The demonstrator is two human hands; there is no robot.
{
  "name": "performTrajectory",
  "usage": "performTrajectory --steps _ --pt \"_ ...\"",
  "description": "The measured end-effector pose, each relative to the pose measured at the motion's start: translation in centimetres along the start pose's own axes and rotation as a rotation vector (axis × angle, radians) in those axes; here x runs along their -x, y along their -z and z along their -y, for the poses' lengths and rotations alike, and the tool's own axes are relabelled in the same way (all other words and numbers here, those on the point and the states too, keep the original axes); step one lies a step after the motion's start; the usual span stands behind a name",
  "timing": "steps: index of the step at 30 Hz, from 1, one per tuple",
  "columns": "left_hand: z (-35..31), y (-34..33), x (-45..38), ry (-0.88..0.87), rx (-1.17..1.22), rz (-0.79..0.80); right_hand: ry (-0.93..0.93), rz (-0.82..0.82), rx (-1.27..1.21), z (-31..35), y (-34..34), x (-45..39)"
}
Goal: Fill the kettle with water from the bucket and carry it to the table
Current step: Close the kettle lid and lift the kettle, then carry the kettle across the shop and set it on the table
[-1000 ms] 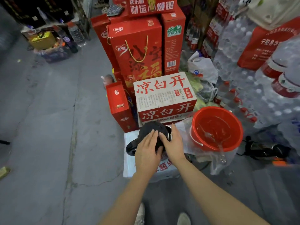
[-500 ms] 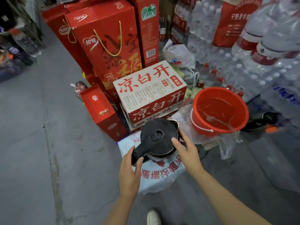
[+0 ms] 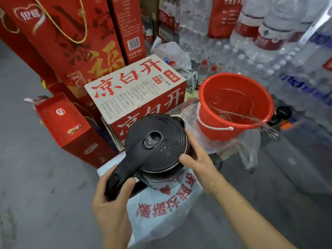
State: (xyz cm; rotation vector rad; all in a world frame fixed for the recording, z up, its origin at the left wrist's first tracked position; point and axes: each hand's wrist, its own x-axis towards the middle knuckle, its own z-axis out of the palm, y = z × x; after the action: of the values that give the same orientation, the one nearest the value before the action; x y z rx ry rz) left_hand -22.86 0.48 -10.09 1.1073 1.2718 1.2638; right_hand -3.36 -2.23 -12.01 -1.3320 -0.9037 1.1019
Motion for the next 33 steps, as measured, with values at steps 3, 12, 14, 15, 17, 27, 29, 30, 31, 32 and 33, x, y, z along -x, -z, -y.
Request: performTrajectory --steps 3,12,14,15,17,27,29,30,31,32,33 --pt "-1.1 -0.7 -0.7 -0.005 0.085 0.020 -0.006 -0.025 -0.019 0.6 0.7 0.8" --pt "-9.4 -5.2 0.0 0.010 0.206 0.226 0.062 -0.229 -0.073 9.0 4.7 5.8" --pt "-12.0 -6.9 0.6 0.039 0.231 0.267 0.080 -0.278 -0.035 11.4 6.4 7.3" --pt "-13.4 -7.9 1.1 0.052 0.241 0.292 0.092 -0.301 -0.008 12.6 7.3 8.1" --pt "-16.4 -9.9 2.4 0.059 0.239 0.357 0.108 -0.345 0.027 15.3 9.2 10.1" --pt "-29.6 -19.5 11.8 -0.036 0.272 0.652 0.201 -0.633 0.054 26.6 17.3 21.6" --pt "-31.4 -21.2 13.5 -0.038 0.275 0.728 0.226 -0.694 0.050 28.5 18.3 23.8" --pt "-32.2 -22.0 14.3 -0.033 0.275 0.769 0.236 -0.718 0.048 29.4 18.7 25.0" --pt "-32.8 -22.8 15.2 -0.029 0.274 0.813 0.250 -0.745 0.048 30.1 19.2 26.2" --pt "-33.3 -23.6 16.0 -0.017 0.271 0.857 0.263 -0.776 0.043 30.7 19.5 27.4" --pt "-33.8 -24.3 16.8 0.003 0.271 0.905 0.277 -0.813 0.028 31.3 19.8 28.6"
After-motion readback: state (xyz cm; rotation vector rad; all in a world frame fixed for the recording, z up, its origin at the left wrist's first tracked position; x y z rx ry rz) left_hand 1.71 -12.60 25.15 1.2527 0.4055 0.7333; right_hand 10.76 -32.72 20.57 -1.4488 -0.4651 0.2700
